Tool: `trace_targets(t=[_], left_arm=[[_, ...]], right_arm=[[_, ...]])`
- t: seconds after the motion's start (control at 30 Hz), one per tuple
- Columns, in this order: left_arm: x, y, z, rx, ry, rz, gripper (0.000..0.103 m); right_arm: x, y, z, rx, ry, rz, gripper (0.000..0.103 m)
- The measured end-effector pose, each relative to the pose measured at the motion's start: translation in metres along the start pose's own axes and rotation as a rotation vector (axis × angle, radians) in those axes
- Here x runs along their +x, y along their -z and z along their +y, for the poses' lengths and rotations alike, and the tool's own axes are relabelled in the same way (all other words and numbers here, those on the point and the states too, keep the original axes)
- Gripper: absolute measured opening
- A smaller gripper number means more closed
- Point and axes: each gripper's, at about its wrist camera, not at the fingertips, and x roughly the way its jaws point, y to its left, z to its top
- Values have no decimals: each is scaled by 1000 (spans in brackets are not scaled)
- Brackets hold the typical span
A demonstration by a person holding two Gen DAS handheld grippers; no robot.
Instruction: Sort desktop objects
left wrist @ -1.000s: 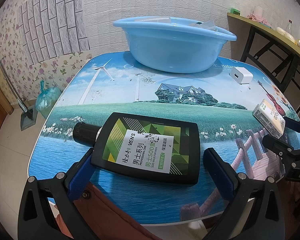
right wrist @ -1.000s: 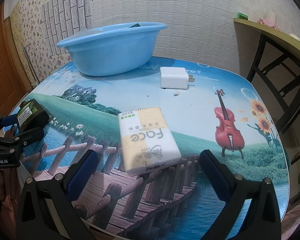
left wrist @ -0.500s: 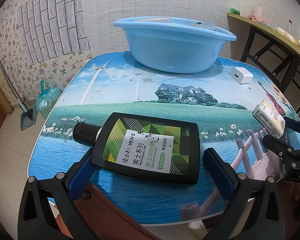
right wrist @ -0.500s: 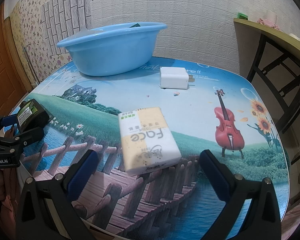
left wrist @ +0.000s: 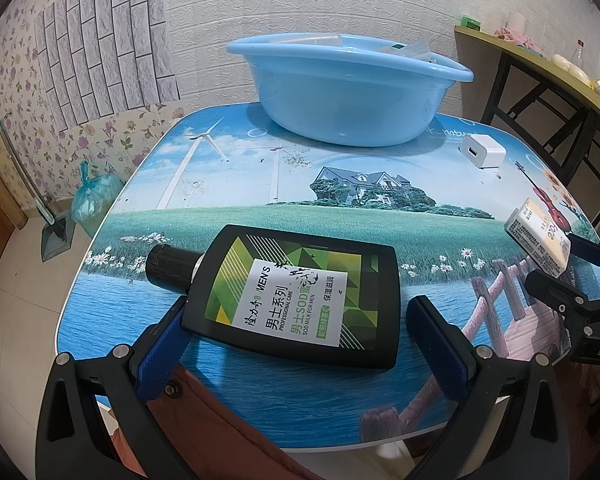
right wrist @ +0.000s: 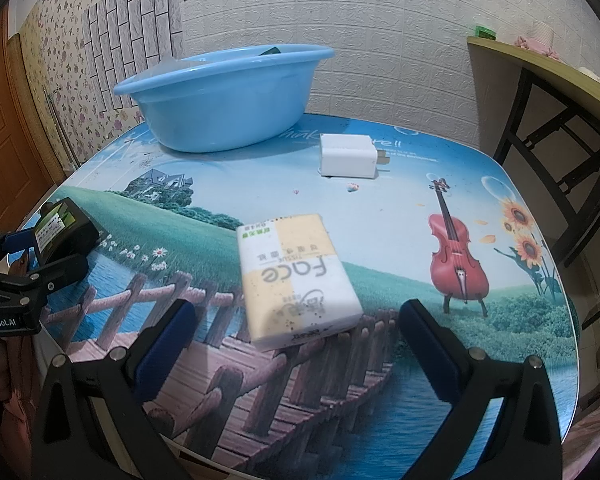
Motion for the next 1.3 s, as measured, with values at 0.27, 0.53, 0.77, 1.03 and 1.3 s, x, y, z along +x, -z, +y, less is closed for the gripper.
trace_targets(t=[0.27,0.53,0.77,1.03,1.3], left_arm=[[0,0,0,0,1,0,103],[-2,0,-1,-5,7,-3,102],[-6,1,4,-29,21,-20,91],[-13,1,8,-39,55,-22,90],[-40,-13,14,-34,57,-110,89]], right_arm=[[-5,-1,4,-30,-25,-5,86],[-10,-2,7,-42,-39,-3,65],[-12,0,8,-56,-66,-11,46],[-20,-1,10,-63,-84,-39,46],[-36,-14,5,-31,-118,-82,46]])
